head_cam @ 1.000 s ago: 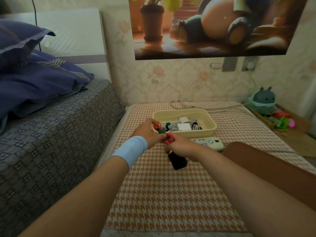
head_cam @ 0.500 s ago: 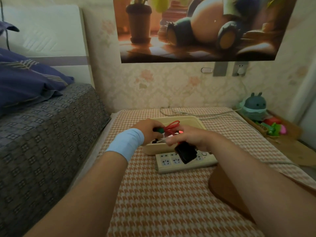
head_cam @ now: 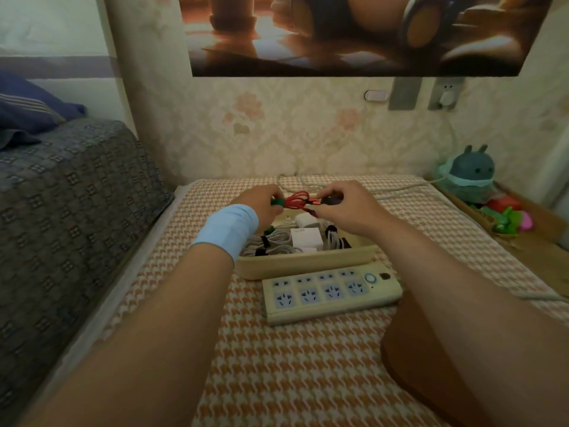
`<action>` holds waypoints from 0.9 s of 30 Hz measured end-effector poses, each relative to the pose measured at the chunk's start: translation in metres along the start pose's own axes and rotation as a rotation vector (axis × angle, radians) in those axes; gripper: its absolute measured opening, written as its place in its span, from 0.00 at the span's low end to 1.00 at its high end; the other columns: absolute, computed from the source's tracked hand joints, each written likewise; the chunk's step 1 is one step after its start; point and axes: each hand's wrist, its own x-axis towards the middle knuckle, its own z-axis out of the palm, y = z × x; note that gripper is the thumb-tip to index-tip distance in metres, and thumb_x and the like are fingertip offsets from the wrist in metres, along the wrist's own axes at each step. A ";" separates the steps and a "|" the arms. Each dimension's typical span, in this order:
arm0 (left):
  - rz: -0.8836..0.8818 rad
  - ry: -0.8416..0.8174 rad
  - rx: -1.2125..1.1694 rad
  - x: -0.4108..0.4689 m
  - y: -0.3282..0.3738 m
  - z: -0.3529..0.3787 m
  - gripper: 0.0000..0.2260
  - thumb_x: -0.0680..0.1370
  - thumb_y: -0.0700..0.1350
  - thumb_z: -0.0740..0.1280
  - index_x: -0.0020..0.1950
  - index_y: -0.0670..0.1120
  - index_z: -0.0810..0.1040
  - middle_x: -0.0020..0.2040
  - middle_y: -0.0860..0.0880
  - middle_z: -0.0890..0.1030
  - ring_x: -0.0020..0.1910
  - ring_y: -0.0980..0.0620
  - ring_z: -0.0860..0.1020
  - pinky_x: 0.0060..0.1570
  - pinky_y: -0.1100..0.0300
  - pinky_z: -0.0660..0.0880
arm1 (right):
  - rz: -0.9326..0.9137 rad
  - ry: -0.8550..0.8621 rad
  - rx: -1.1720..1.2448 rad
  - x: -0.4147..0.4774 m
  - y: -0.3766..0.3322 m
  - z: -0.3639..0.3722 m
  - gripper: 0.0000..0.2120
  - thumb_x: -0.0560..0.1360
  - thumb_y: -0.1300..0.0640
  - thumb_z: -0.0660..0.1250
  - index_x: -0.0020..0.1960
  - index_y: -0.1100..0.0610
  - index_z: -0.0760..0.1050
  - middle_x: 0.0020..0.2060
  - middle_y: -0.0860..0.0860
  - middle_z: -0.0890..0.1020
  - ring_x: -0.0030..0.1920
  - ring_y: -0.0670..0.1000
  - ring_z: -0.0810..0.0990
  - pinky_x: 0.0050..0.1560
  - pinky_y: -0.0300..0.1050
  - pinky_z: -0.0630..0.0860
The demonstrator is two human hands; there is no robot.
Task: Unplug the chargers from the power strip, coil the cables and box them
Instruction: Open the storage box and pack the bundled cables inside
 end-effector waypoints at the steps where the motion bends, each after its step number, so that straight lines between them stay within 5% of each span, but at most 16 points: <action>1: -0.006 0.017 0.010 0.008 -0.003 0.004 0.09 0.81 0.45 0.64 0.59 0.47 0.78 0.57 0.45 0.80 0.50 0.45 0.77 0.53 0.52 0.75 | -0.005 0.013 0.013 0.007 0.006 0.003 0.15 0.74 0.50 0.74 0.58 0.53 0.81 0.51 0.50 0.82 0.46 0.47 0.80 0.40 0.40 0.74; 4: -0.047 0.009 0.051 0.027 -0.013 0.018 0.11 0.81 0.45 0.63 0.60 0.45 0.80 0.57 0.44 0.81 0.52 0.44 0.78 0.53 0.53 0.74 | 0.045 0.061 0.049 0.028 0.022 0.015 0.17 0.77 0.46 0.72 0.60 0.55 0.78 0.54 0.51 0.80 0.49 0.54 0.81 0.51 0.54 0.81; 6: -0.062 -0.048 0.057 0.037 -0.017 0.029 0.12 0.82 0.47 0.61 0.61 0.47 0.80 0.57 0.45 0.81 0.52 0.45 0.78 0.53 0.54 0.75 | 0.078 0.115 0.033 0.041 0.032 0.022 0.15 0.78 0.46 0.71 0.57 0.55 0.77 0.52 0.51 0.80 0.44 0.55 0.81 0.50 0.57 0.82; 10: -0.107 -0.046 0.130 0.055 -0.024 0.043 0.14 0.81 0.50 0.62 0.66 0.51 0.74 0.60 0.48 0.79 0.54 0.45 0.78 0.56 0.51 0.76 | 0.227 0.108 0.045 0.063 0.050 0.036 0.22 0.79 0.47 0.69 0.68 0.54 0.65 0.57 0.54 0.74 0.45 0.57 0.81 0.38 0.48 0.78; 16: -0.044 0.016 0.266 0.063 -0.022 0.061 0.19 0.78 0.46 0.65 0.70 0.52 0.72 0.64 0.45 0.77 0.59 0.43 0.76 0.57 0.50 0.76 | 0.160 0.209 -0.074 0.081 0.066 0.042 0.15 0.77 0.68 0.64 0.57 0.52 0.66 0.59 0.60 0.74 0.46 0.57 0.77 0.31 0.42 0.66; 19: 0.022 -0.085 0.190 0.067 -0.018 0.070 0.17 0.80 0.50 0.62 0.68 0.49 0.75 0.64 0.44 0.76 0.60 0.41 0.76 0.61 0.48 0.74 | 0.118 0.227 -0.239 0.080 0.071 0.037 0.14 0.77 0.69 0.64 0.55 0.53 0.78 0.63 0.58 0.74 0.53 0.57 0.78 0.43 0.37 0.71; 21: 0.028 -0.145 0.209 0.066 -0.016 0.074 0.20 0.81 0.53 0.59 0.71 0.49 0.72 0.69 0.44 0.72 0.65 0.41 0.71 0.66 0.48 0.69 | 0.050 0.164 -0.327 0.077 0.072 0.037 0.16 0.77 0.69 0.64 0.59 0.54 0.82 0.64 0.57 0.74 0.58 0.58 0.78 0.53 0.43 0.74; 24: 0.017 -0.144 0.181 0.066 -0.016 0.081 0.22 0.81 0.56 0.58 0.73 0.53 0.68 0.73 0.44 0.64 0.72 0.41 0.61 0.71 0.44 0.61 | -0.049 0.038 -0.419 0.069 0.069 0.034 0.20 0.77 0.67 0.65 0.66 0.54 0.79 0.65 0.56 0.72 0.62 0.59 0.76 0.64 0.51 0.74; 27: 0.030 -0.135 0.175 0.064 -0.013 0.083 0.22 0.79 0.56 0.60 0.74 0.58 0.65 0.71 0.45 0.64 0.71 0.40 0.60 0.70 0.42 0.61 | -0.044 -0.031 -0.470 0.068 0.068 0.031 0.20 0.78 0.61 0.68 0.69 0.52 0.75 0.66 0.56 0.70 0.62 0.59 0.75 0.62 0.50 0.73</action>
